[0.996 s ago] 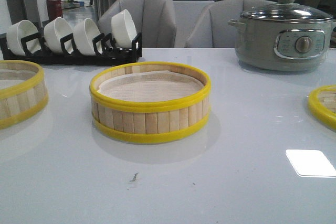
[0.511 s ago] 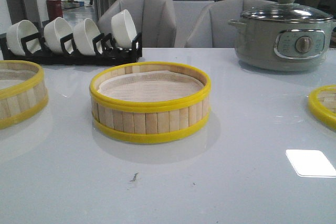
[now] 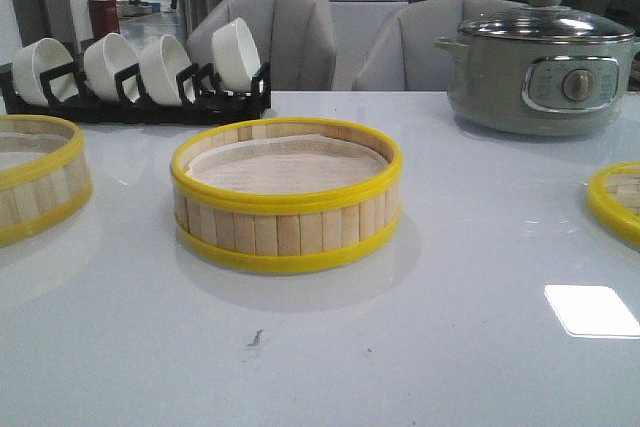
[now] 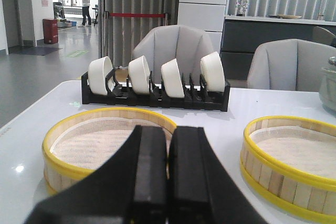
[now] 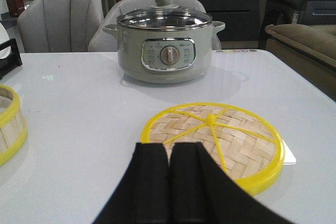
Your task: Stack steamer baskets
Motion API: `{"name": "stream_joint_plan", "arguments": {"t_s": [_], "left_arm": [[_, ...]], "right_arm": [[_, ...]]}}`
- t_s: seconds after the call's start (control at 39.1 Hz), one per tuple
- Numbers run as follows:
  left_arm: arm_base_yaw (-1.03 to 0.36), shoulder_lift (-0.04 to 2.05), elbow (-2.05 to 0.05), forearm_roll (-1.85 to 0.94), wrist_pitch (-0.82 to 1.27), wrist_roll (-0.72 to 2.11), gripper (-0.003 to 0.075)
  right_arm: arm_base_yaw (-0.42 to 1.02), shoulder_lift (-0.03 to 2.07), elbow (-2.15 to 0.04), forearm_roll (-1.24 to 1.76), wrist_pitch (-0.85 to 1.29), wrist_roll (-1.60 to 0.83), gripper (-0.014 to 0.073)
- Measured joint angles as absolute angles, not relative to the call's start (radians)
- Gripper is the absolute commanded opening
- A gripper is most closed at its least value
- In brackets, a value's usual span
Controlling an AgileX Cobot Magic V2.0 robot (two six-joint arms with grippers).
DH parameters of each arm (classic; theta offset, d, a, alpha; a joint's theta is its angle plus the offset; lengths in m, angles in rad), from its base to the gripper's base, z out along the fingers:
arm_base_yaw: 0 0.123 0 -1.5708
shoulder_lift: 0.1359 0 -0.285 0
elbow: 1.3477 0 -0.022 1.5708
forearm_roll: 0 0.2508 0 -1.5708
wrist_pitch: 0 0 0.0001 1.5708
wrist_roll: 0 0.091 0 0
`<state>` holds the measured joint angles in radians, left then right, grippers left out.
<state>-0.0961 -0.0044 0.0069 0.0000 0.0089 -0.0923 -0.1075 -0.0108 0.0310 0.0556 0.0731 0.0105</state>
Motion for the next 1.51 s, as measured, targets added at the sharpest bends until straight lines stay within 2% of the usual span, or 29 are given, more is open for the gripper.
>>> {"name": "stream_joint_plan", "arguments": {"t_s": [0.92, 1.05, 1.2, 1.35, 1.51], "left_arm": [[-0.103, -0.004, 0.007, -0.023, 0.014, -0.092, 0.0085], [-0.118, 0.021, -0.023, 0.0, 0.108, -0.077, 0.0085], [-0.124, 0.218, -0.227, 0.021, 0.288, -0.075, 0.0085], [-0.124, 0.505, -0.604, 0.07, 0.469, -0.073, 0.0085], [-0.124, 0.692, -0.908, 0.102, 0.628, -0.074, 0.0085]], "right_arm": [[-0.108, -0.011, 0.031, 0.056, 0.073, 0.011, 0.0046], [-0.108, -0.011, 0.031, 0.056, 0.073, 0.011, 0.0046], [-0.108, -0.011, 0.031, 0.056, 0.073, 0.011, 0.0046], [-0.108, -0.011, 0.031, 0.056, 0.073, 0.011, 0.0046], [-0.108, -0.011, 0.031, 0.056, 0.073, 0.011, 0.0046]]}}
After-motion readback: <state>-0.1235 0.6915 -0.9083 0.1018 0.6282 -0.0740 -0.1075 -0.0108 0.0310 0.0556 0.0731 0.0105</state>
